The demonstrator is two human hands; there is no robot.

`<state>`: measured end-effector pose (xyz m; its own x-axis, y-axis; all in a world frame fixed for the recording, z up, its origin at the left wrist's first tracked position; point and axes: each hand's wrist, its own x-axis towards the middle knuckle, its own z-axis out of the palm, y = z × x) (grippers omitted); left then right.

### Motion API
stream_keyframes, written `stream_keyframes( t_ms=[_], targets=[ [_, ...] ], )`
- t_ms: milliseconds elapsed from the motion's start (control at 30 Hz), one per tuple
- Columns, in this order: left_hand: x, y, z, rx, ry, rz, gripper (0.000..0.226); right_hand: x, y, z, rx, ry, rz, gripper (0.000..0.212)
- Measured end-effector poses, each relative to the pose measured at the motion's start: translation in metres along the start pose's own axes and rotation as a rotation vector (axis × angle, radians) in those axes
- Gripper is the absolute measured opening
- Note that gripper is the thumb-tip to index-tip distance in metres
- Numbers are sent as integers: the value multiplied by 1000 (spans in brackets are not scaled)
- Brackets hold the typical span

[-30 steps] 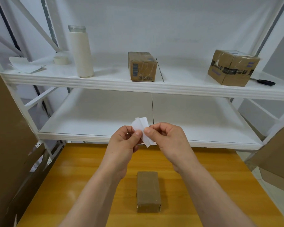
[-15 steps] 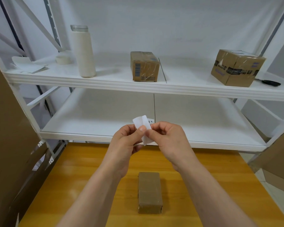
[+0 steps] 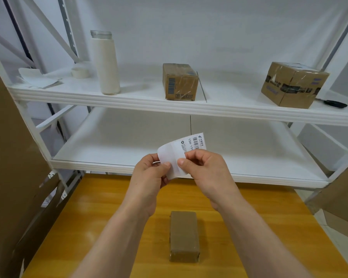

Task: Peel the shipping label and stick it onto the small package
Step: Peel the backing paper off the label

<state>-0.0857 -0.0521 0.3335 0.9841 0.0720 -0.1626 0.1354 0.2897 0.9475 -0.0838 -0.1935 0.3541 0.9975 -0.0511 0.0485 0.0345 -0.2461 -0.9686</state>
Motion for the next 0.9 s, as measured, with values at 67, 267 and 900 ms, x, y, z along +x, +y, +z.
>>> stream_keyframes(
  t_ms=[67, 267, 900],
  targets=[
    [-1, 0, -1, -3, -14, -13, 23, -2, -1, 0, -16, -11, -6, 6],
    [-4, -2, -3, -48, -14, -13, 15, -5, -2, 0, 21, -23, 16, 6],
    [-8, -6, -3, -63, -19, 51, 54, -13, -4, -1, 51, -135, 31, 31]
  ],
)
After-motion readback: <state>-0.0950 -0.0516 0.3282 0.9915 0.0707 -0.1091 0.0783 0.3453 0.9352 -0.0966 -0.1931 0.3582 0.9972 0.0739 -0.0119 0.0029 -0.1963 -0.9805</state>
